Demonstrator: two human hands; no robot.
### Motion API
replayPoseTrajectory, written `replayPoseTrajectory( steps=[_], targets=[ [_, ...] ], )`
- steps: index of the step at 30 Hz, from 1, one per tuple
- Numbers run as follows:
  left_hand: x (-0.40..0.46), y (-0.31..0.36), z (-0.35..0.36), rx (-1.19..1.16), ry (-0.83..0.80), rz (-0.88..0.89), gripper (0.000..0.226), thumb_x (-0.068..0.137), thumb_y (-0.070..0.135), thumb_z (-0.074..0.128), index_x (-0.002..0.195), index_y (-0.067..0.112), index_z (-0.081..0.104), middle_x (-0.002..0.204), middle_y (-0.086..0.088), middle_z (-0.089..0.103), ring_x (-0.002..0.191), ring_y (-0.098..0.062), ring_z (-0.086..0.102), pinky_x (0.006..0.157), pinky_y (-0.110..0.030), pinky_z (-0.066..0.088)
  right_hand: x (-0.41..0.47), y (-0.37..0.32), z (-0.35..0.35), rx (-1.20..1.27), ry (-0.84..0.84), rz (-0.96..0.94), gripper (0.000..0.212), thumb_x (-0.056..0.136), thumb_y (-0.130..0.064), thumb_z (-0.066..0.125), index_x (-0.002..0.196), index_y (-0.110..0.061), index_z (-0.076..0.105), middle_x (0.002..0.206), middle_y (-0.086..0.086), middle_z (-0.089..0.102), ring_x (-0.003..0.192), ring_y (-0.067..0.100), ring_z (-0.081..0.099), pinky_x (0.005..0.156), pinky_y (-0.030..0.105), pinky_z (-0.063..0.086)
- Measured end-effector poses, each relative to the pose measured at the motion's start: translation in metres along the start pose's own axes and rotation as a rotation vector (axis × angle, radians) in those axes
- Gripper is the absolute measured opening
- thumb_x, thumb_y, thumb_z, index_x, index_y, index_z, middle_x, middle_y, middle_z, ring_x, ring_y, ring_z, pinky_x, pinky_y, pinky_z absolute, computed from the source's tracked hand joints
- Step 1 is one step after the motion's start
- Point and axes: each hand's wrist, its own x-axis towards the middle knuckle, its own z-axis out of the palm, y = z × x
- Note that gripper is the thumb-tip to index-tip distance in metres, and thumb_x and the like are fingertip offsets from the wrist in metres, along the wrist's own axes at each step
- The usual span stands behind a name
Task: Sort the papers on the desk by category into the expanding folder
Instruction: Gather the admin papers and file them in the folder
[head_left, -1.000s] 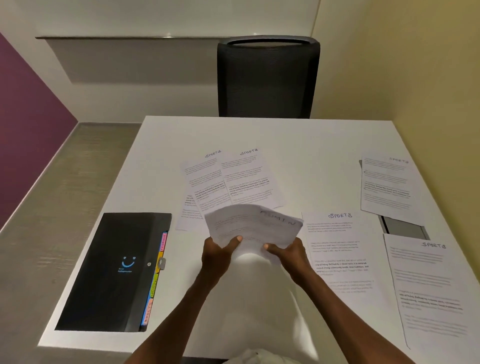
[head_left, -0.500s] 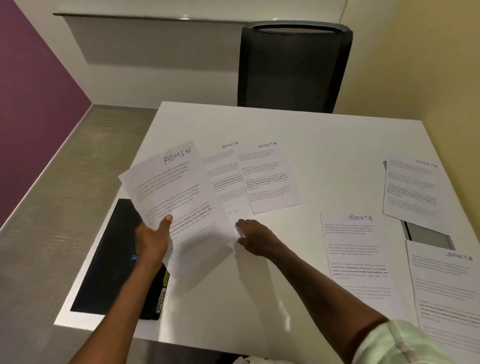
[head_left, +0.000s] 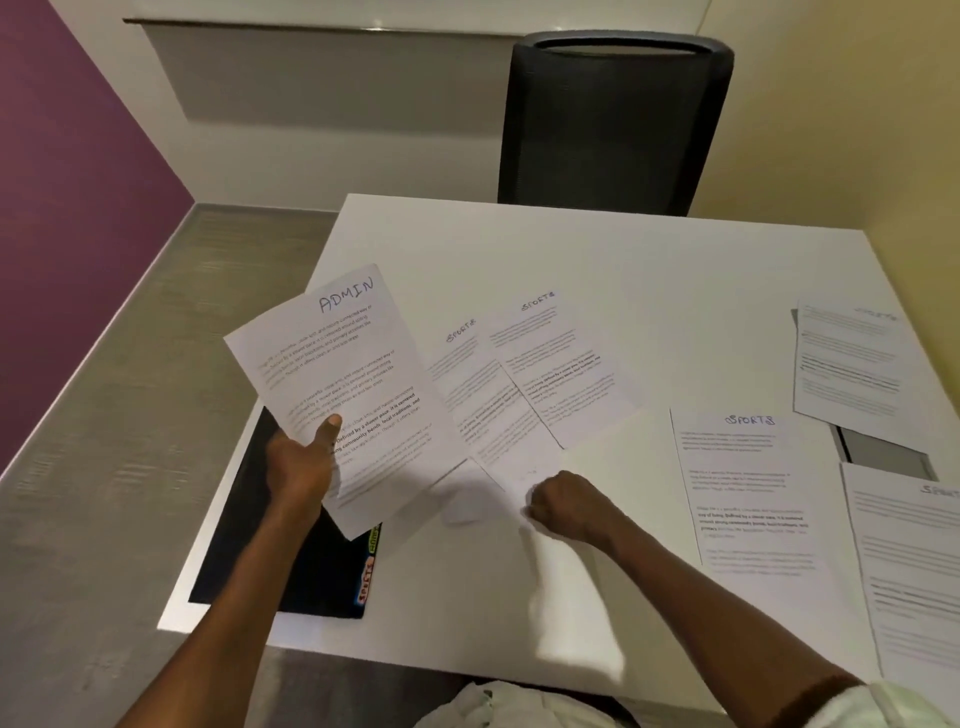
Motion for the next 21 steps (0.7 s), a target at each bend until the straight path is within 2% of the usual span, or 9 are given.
replayPoseTrajectory(
  steps=[1, 3, 6, 9, 11, 14, 15, 18, 21],
  targets=[
    [0.0, 0.0, 0.002, -0.003, -0.028, -0.006, 0.045, 0.094, 0.018, 0.066, 0.136, 0.01, 0.052, 0.109, 0.004, 0.056, 0.102, -0.015, 0.054, 0.067, -0.018, 0.044, -0.006, 0.0, 0.003, 0.028, 0.011, 0.031, 0.033, 0.092, -0.037, 0.048, 0.072, -0.013, 0.057, 0.084, 0.01, 0.069, 0.084, 0.032, 0.062, 0.069, 0.036, 0.047],
    [0.004, -0.003, 0.005, 0.01, -0.057, -0.027, 0.044, 0.093, 0.02, 0.067, 0.135, 0.014, 0.053, 0.108, 0.004, 0.059, 0.105, -0.018, 0.057, 0.07, -0.024, 0.049, -0.013, 0.0, 0.008, 0.099, 0.074, 0.075, 0.023, 0.089, -0.032, 0.052, 0.07, -0.017, 0.049, 0.079, 0.01, 0.066, 0.082, 0.032, 0.061, 0.063, 0.034, 0.039],
    [0.003, -0.007, 0.008, 0.028, -0.113, -0.046, 0.043, 0.092, 0.024, 0.068, 0.133, 0.016, 0.054, 0.108, 0.004, 0.061, 0.105, -0.02, 0.06, 0.083, -0.035, 0.053, -0.02, -0.013, 0.016, 0.109, 0.085, 0.061, 0.012, 0.082, -0.027, 0.058, 0.084, -0.015, 0.057, 0.092, 0.008, 0.059, 0.089, 0.031, 0.058, 0.067, 0.034, 0.043],
    [-0.001, -0.007, 0.008, 0.042, -0.125, -0.05, 0.042, 0.092, 0.024, 0.068, 0.131, 0.018, 0.054, 0.107, 0.005, 0.062, 0.099, -0.018, 0.06, 0.082, -0.036, 0.053, -0.029, -0.026, 0.022, 0.072, 0.088, 0.09, 0.018, 0.078, -0.02, 0.065, 0.092, -0.011, 0.056, 0.103, 0.006, 0.051, 0.093, 0.028, 0.051, 0.066, 0.035, 0.046],
    [-0.001, -0.008, 0.005, 0.041, -0.133, -0.057, 0.043, 0.092, 0.025, 0.069, 0.131, 0.019, 0.054, 0.103, 0.007, 0.063, 0.099, -0.018, 0.061, 0.083, -0.038, 0.054, -0.04, -0.032, 0.027, 0.099, 0.185, 0.183, 0.03, 0.075, -0.023, 0.071, 0.096, -0.012, 0.052, 0.105, 0.007, 0.049, 0.092, 0.028, 0.049, 0.068, 0.038, 0.048],
    [-0.003, -0.008, 0.001, 0.061, -0.132, -0.057, 0.041, 0.091, 0.025, 0.069, 0.129, 0.018, 0.055, 0.095, 0.011, 0.062, 0.097, -0.017, 0.061, 0.081, -0.038, 0.055, -0.055, -0.034, 0.037, 0.229, 0.369, 0.514, 0.057, 0.069, -0.038, 0.08, 0.107, -0.007, 0.051, 0.108, 0.011, 0.048, 0.096, 0.03, 0.048, 0.071, 0.04, 0.048],
    [-0.003, -0.009, 0.0, 0.066, -0.135, -0.053, 0.039, 0.092, 0.025, 0.069, 0.128, 0.018, 0.055, 0.094, 0.011, 0.062, 0.097, -0.017, 0.061, 0.081, -0.038, 0.055, -0.057, -0.034, 0.038, 0.267, 0.378, 0.625, 0.067, 0.067, -0.043, 0.083, 0.11, -0.003, 0.05, 0.109, 0.013, 0.048, 0.097, 0.031, 0.048, 0.071, 0.04, 0.048],
    [-0.007, -0.011, 0.001, 0.082, -0.132, -0.042, 0.038, 0.092, 0.025, 0.069, 0.127, 0.015, 0.056, 0.102, 0.005, 0.065, 0.097, -0.019, 0.062, 0.077, -0.034, 0.053, -0.057, -0.033, 0.032, 0.297, 0.263, 0.816, 0.08, 0.067, -0.051, 0.082, 0.116, 0.0, 0.044, 0.115, 0.014, 0.046, 0.105, 0.029, 0.047, 0.076, 0.04, 0.048],
    [-0.01, -0.012, 0.005, 0.093, -0.152, -0.028, 0.037, 0.092, 0.024, 0.069, 0.126, 0.013, 0.057, 0.109, 0.0, 0.065, 0.094, -0.019, 0.063, 0.073, -0.029, 0.051, -0.05, -0.029, 0.027, 0.33, 0.205, 0.82, 0.078, 0.069, -0.044, 0.084, 0.119, 0.0, 0.042, 0.118, 0.015, 0.048, 0.11, 0.03, 0.048, 0.081, 0.042, 0.049]
  ],
)
